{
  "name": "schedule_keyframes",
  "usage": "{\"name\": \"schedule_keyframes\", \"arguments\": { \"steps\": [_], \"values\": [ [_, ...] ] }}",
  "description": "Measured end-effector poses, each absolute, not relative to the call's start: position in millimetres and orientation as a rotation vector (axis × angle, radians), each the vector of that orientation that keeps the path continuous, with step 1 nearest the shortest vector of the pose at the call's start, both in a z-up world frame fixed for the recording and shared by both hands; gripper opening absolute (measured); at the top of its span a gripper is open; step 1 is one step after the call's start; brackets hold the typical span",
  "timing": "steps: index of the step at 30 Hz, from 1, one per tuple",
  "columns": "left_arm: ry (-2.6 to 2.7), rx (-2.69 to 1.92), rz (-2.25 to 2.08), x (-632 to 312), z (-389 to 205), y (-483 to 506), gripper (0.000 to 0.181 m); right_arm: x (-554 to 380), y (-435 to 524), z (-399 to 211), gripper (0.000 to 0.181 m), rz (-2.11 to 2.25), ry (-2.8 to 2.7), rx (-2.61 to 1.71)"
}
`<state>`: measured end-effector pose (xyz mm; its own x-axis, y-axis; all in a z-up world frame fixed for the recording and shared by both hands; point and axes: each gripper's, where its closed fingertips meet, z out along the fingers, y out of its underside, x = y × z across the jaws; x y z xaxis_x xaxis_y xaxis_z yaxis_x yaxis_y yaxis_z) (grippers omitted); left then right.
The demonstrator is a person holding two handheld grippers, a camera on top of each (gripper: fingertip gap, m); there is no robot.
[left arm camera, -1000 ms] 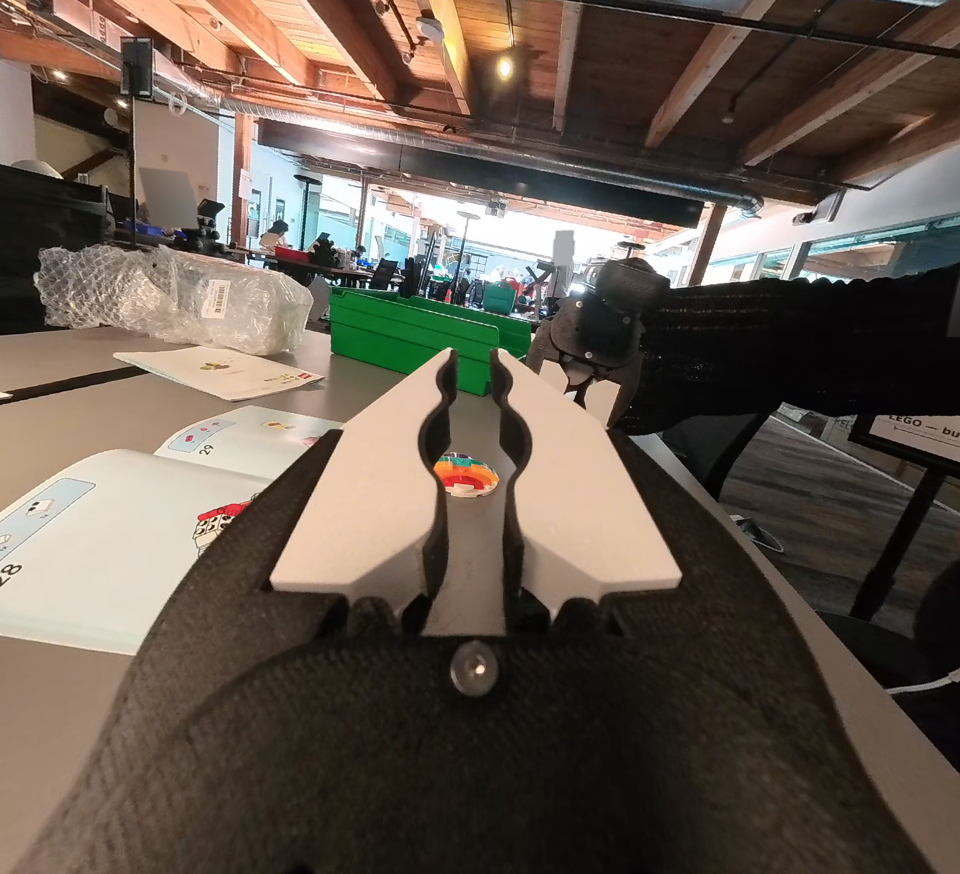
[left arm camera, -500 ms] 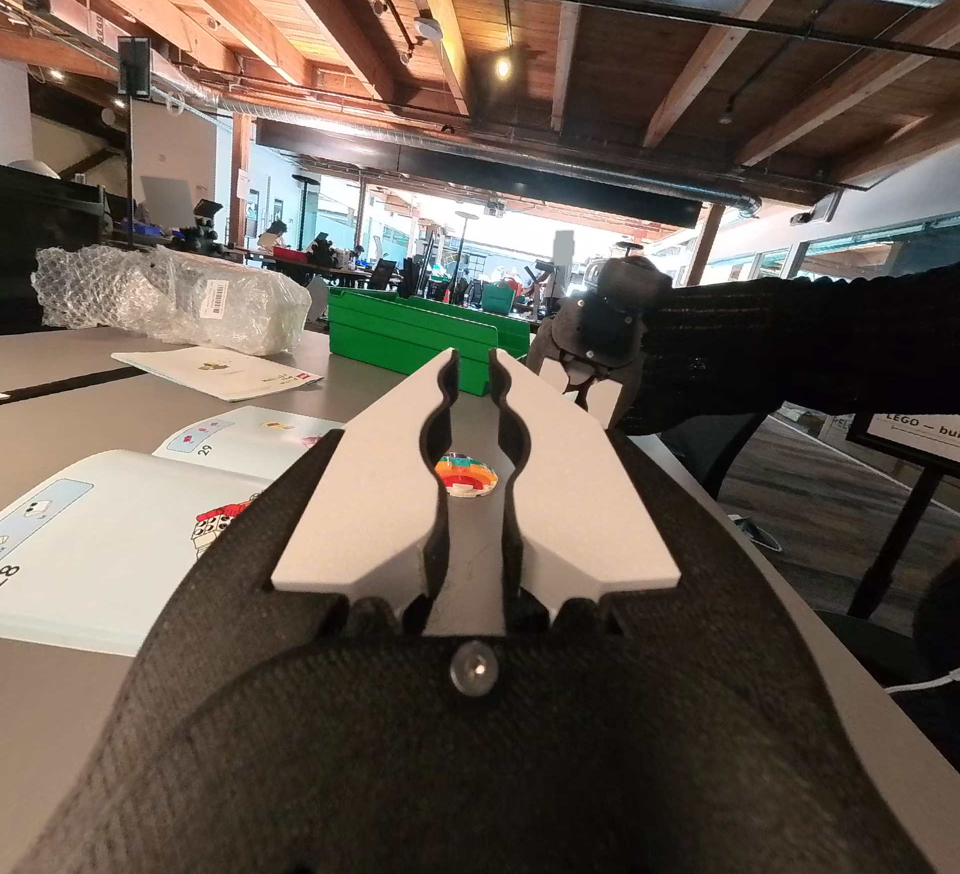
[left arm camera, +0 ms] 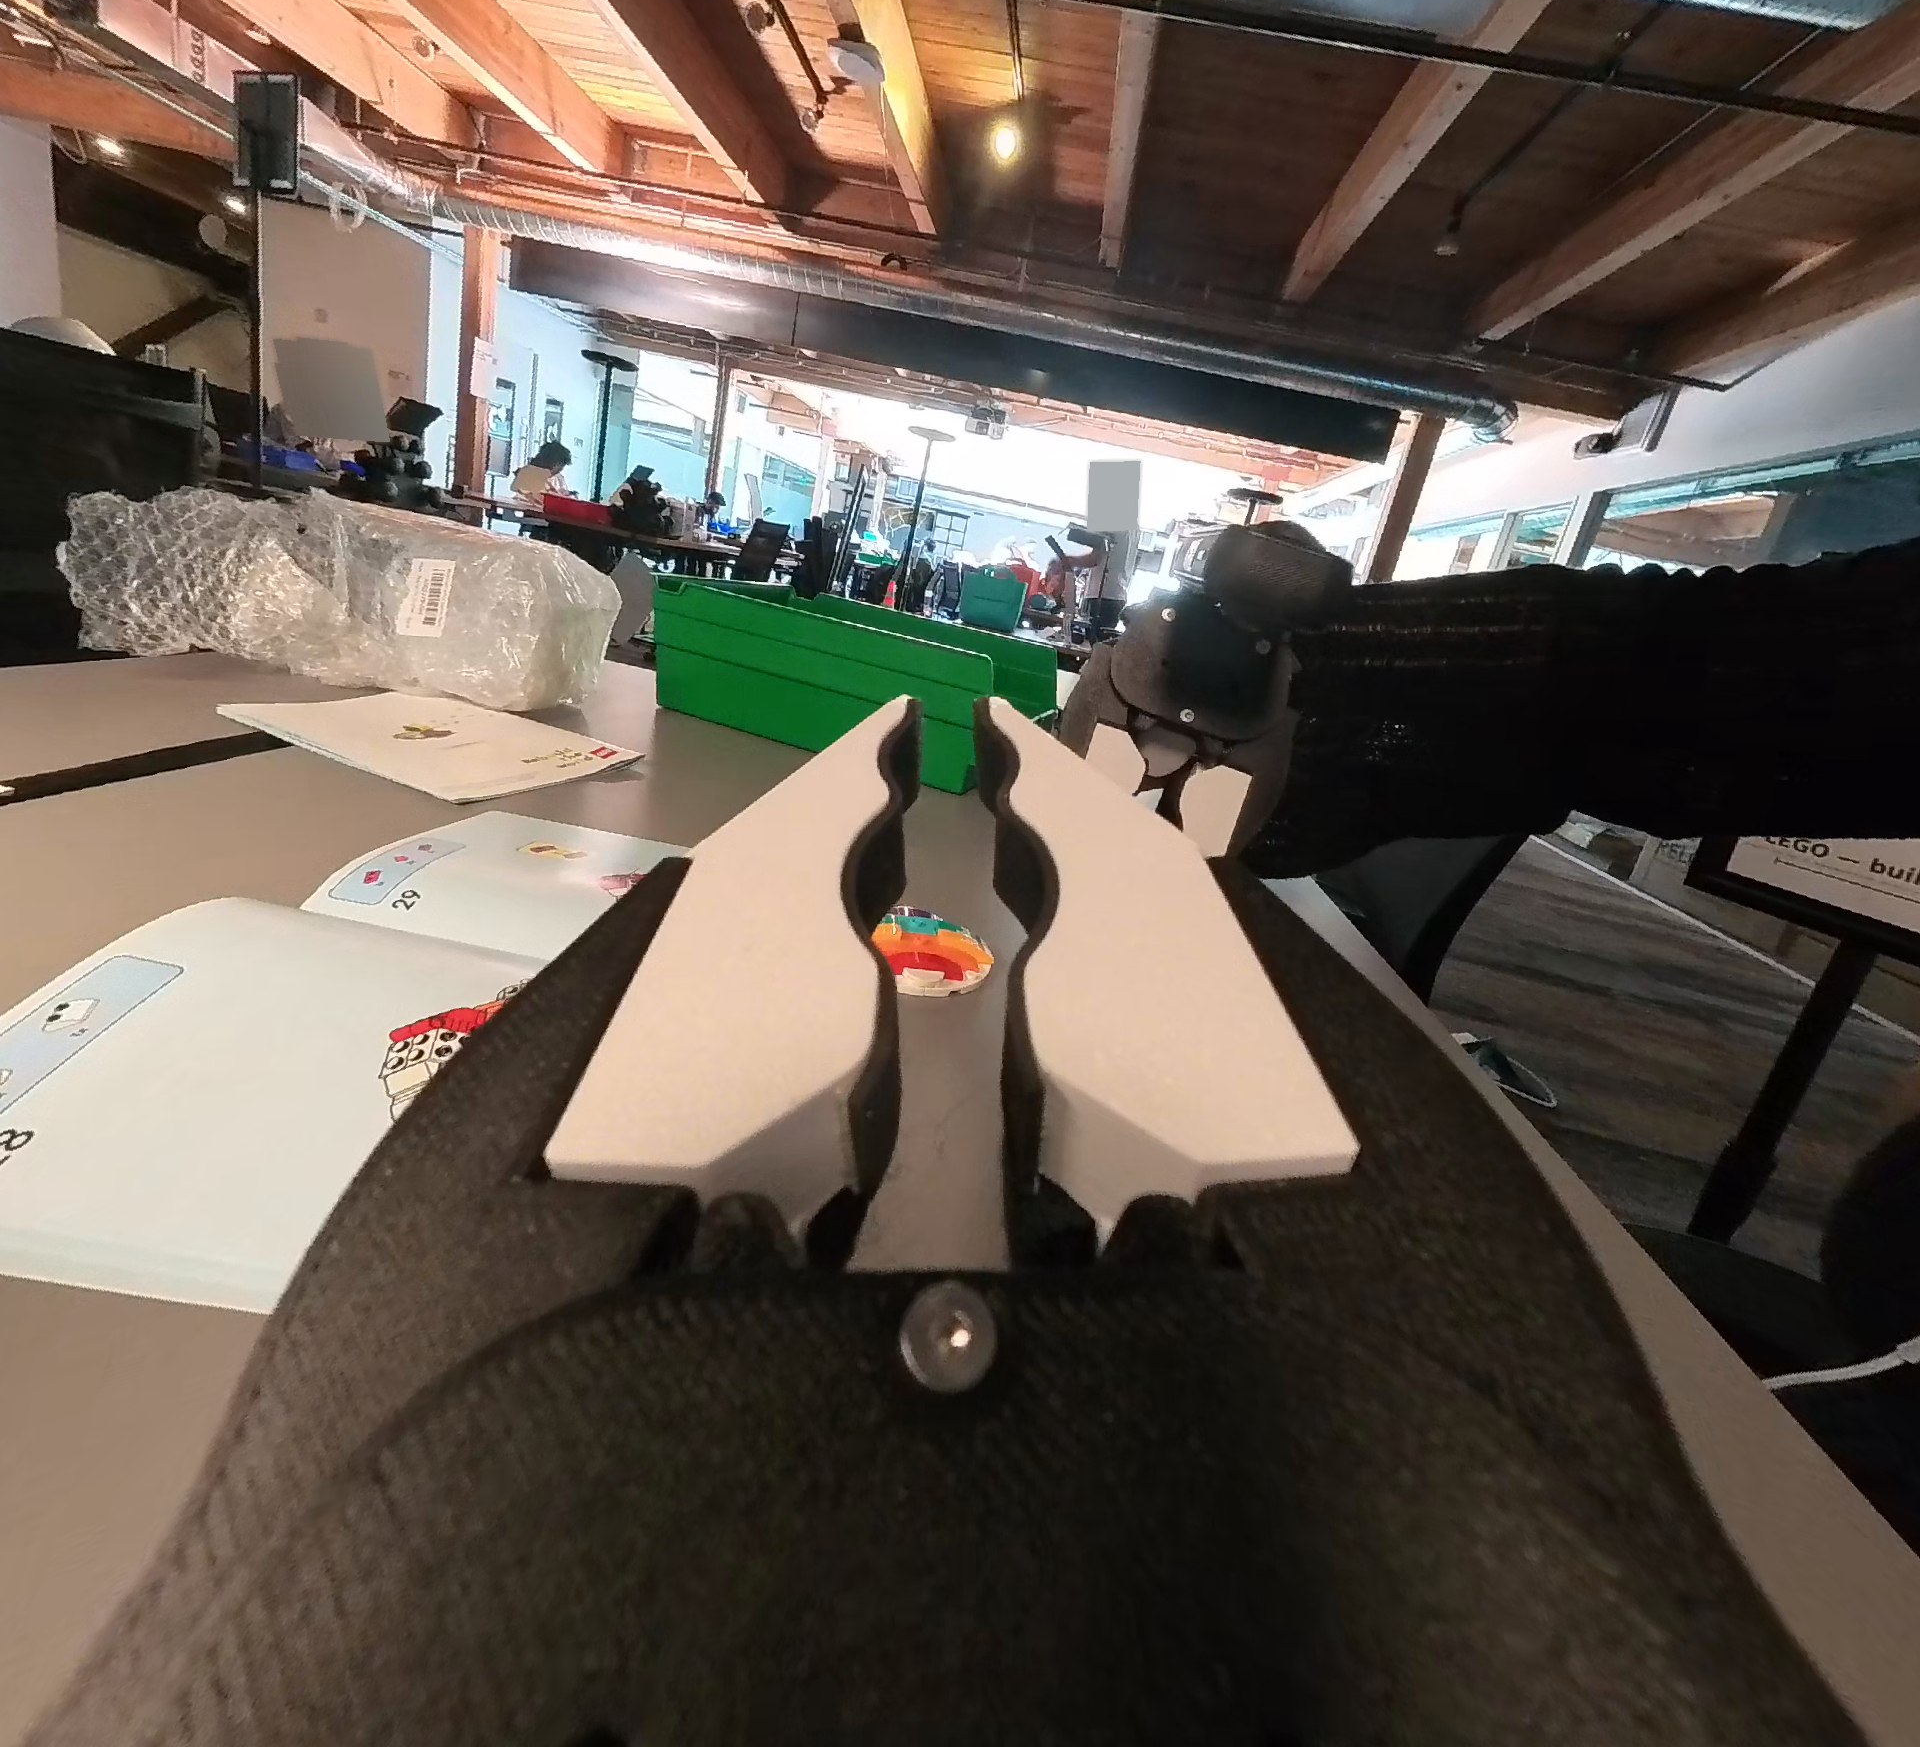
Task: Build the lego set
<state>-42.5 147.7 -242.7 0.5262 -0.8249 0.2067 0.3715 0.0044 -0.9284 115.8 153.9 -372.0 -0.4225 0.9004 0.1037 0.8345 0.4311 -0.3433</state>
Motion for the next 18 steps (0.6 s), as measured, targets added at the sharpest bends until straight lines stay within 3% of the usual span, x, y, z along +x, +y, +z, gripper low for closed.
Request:
{"name": "schedule_keyframes", "arguments": {
  "steps": [10,18],
  "values": [
    [0.458,-1.237,-0.995,-42.9,-242.6,147.9,0.008,120.2,167.5,-361.7,0.015,0.391,-2.181,-1.766],
    [0.457,-1.237,-0.999,-42.5,-242.6,147.9,0.008,124.8,136.7,-364.7,0.014,0.69,-1.884,-2.051]
  ]
}}
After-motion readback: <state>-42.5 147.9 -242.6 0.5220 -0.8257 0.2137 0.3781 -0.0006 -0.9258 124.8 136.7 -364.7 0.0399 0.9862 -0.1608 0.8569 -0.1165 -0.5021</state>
